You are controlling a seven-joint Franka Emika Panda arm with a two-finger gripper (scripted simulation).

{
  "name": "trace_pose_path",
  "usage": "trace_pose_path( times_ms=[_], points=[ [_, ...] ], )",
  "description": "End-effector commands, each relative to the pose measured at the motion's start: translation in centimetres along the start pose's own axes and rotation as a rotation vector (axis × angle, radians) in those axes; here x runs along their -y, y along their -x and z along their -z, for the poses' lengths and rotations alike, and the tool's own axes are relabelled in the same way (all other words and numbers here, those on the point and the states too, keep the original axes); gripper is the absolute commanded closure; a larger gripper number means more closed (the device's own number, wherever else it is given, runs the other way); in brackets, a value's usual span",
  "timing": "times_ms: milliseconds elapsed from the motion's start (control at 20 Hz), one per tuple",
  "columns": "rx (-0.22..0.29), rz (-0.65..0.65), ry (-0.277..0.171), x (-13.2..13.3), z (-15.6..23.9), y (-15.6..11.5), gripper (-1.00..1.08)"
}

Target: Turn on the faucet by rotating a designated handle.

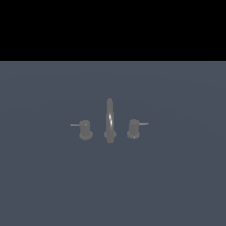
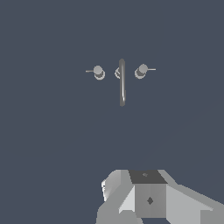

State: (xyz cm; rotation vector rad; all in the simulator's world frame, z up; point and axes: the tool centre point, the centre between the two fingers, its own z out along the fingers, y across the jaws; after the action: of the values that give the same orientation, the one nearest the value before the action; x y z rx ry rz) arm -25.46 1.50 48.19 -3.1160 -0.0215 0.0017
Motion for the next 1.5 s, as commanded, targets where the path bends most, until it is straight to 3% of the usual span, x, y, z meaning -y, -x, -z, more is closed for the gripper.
trace_pose_path(
  times_ms=[0,650,1450],
  points=[
    [0.000,0.000,0.000,0.0,0.0,0.0,1.08],
    [-0.001,-0.093,0.001,1.7,-2.5,-0.6,1.08],
    [-0.004,-0.419,0.003,7.0,-11.4,-4.1,1.08]
  ],
)
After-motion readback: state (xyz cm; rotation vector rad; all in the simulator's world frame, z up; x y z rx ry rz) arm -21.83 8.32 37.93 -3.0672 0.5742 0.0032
